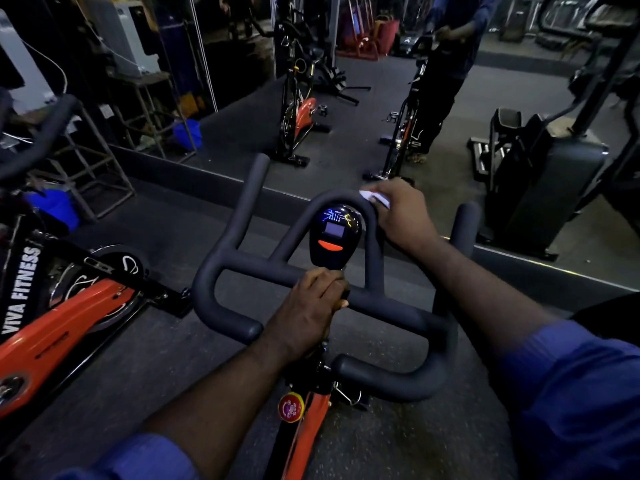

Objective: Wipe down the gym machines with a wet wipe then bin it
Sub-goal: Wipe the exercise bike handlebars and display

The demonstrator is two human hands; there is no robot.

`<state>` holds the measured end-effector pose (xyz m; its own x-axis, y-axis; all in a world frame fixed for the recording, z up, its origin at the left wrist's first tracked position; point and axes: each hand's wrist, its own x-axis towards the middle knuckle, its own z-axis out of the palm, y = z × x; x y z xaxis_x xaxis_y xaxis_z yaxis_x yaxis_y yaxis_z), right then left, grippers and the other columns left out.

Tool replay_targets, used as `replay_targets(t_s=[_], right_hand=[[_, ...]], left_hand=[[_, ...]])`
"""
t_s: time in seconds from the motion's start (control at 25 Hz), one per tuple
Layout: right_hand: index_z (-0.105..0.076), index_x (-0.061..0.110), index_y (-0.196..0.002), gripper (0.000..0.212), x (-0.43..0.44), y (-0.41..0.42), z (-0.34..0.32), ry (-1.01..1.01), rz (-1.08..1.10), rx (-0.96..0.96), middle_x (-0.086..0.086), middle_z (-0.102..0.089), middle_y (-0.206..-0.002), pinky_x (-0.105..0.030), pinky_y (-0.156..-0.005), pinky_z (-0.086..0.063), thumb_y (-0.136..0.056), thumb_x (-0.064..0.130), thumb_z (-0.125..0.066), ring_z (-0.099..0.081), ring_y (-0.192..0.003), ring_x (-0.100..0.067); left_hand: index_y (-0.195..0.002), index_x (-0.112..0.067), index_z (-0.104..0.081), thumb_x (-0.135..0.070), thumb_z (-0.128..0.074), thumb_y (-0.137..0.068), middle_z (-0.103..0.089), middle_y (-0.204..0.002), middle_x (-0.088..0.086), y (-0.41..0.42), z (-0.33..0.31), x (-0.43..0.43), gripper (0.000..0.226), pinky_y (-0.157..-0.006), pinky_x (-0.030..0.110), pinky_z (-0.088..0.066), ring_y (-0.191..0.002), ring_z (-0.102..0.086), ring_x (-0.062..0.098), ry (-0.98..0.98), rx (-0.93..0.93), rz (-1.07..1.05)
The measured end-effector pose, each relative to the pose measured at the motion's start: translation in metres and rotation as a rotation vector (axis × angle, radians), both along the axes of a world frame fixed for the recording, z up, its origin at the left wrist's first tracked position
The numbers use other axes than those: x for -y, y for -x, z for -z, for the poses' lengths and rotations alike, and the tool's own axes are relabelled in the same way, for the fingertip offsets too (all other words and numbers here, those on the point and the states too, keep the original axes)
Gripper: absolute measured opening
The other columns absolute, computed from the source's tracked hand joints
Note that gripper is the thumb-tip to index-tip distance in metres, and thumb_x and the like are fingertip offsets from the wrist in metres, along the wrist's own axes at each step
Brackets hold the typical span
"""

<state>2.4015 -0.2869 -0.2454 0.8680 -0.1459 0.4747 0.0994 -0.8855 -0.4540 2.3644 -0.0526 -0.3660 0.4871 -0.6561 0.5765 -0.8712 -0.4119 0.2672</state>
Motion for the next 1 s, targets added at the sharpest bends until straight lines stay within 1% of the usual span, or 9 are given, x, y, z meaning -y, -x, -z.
replay_targets(t_s=[0.16,0.2,0.28,0.36,0.48,0.6,0.72,0.88,1.0], right_hand=[[-0.077,0.006,-0.112,0.022,-0.007,0.094,0.042,-0.167,0.078,0.011,-0.008,-0.068,-0.093,-0.011,-0.076,-0.041,-0.097,0.018,-0.066,-0.066,-0.088,-0.008],[-0.074,0.003,-0.115,0.022,-0.018,0.124,0.056,-0.145,0.043,-0.005,-0.007,-0.065,-0.093,-0.012,-0.077,-0.044,-0.097,0.011,-0.065,-0.064,-0.085,-0.007],[-0.068,0.007,-0.128,0.037,-0.035,0.165,0.072,0.063,-0.048,-0.052,-0.007,-0.062,-0.106,-0.027,-0.08,-0.053,-0.093,0.001,-0.058,-0.065,-0.093,-0.018],[-0.067,0.01,-0.131,0.046,-0.034,0.16,0.063,0.16,-0.1,-0.02,-0.006,-0.06,-0.12,-0.038,-0.087,-0.056,-0.089,-0.003,-0.059,-0.064,-0.106,-0.026],[-0.072,0.007,-0.121,0.035,-0.032,0.114,0.046,0.008,-0.038,0.129,-0.012,-0.058,-0.122,-0.038,-0.098,-0.052,-0.091,0.0,-0.056,-0.06,-0.112,-0.027],[-0.073,0.01,-0.118,0.034,-0.041,0.108,0.064,0.052,-0.005,0.052,-0.01,-0.057,-0.125,-0.046,-0.094,-0.052,-0.088,-0.002,-0.063,-0.055,-0.112,-0.03],[-0.069,0.009,-0.127,0.049,-0.027,0.154,0.083,0.249,-0.199,-0.032,-0.007,-0.058,-0.126,-0.041,-0.094,-0.049,-0.083,-0.013,-0.066,-0.055,-0.108,-0.029],[-0.068,0.012,-0.124,0.035,0.022,0.192,0.06,0.534,-0.375,-0.147,-0.007,-0.065,-0.116,-0.042,-0.081,-0.053,-0.092,0.012,-0.054,-0.061,-0.096,-0.029],[-0.069,0.012,-0.116,0.032,0.028,0.194,0.054,0.314,0.005,-0.09,-0.007,-0.064,-0.106,-0.043,-0.081,-0.053,-0.09,0.023,-0.054,-0.06,-0.095,-0.031]], left_hand=[[-0.121,-0.014,-0.058,-0.012,-0.066,-0.098,-0.055,-0.134,0.003,0.001,0.0,0.002,0.024,-0.097,0.043,-0.049,-0.119,-0.051,0.028,0.032,-0.002,0.007],[-0.12,-0.015,-0.058,-0.013,-0.066,-0.098,-0.055,-0.134,0.003,0.001,0.0,0.001,0.024,-0.097,0.042,-0.048,-0.12,-0.051,0.027,0.036,-0.008,0.004],[-0.118,-0.014,-0.059,-0.014,-0.066,-0.098,-0.055,-0.134,0.003,0.002,0.0,0.002,0.021,-0.098,0.042,-0.047,-0.121,-0.05,0.027,0.04,-0.01,-0.001],[-0.118,-0.013,-0.061,-0.017,-0.06,-0.1,-0.055,-0.134,0.003,0.002,-0.001,0.001,0.018,-0.097,0.044,-0.048,-0.12,-0.05,0.029,0.04,-0.01,0.001],[-0.116,-0.01,-0.064,-0.02,-0.054,-0.101,-0.057,-0.132,0.006,0.004,-0.003,0.0,0.021,-0.095,0.045,-0.048,-0.115,-0.053,0.03,0.03,0.002,0.025],[-0.112,-0.011,-0.065,-0.019,-0.06,-0.099,-0.06,-0.122,0.006,0.006,-0.012,0.0,0.016,-0.083,0.043,-0.047,-0.102,-0.049,0.026,0.007,0.045,-0.023],[-0.112,-0.012,-0.065,-0.02,-0.064,-0.096,-0.062,-0.112,0.007,0.009,-0.014,0.0,0.017,-0.076,0.044,-0.044,-0.093,-0.046,0.026,-0.034,0.107,-0.042],[-0.104,-0.011,-0.066,-0.031,-0.062,-0.099,-0.061,-0.103,0.009,0.012,-0.018,0.0,0.021,-0.074,0.047,-0.045,-0.088,-0.05,0.03,-0.048,0.184,-0.054],[-0.087,-0.012,-0.061,-0.025,-0.062,-0.1,-0.055,-0.086,0.01,0.013,-0.038,0.015,0.018,-0.069,0.046,-0.043,-0.079,-0.049,0.03,-0.067,0.355,0.148]])
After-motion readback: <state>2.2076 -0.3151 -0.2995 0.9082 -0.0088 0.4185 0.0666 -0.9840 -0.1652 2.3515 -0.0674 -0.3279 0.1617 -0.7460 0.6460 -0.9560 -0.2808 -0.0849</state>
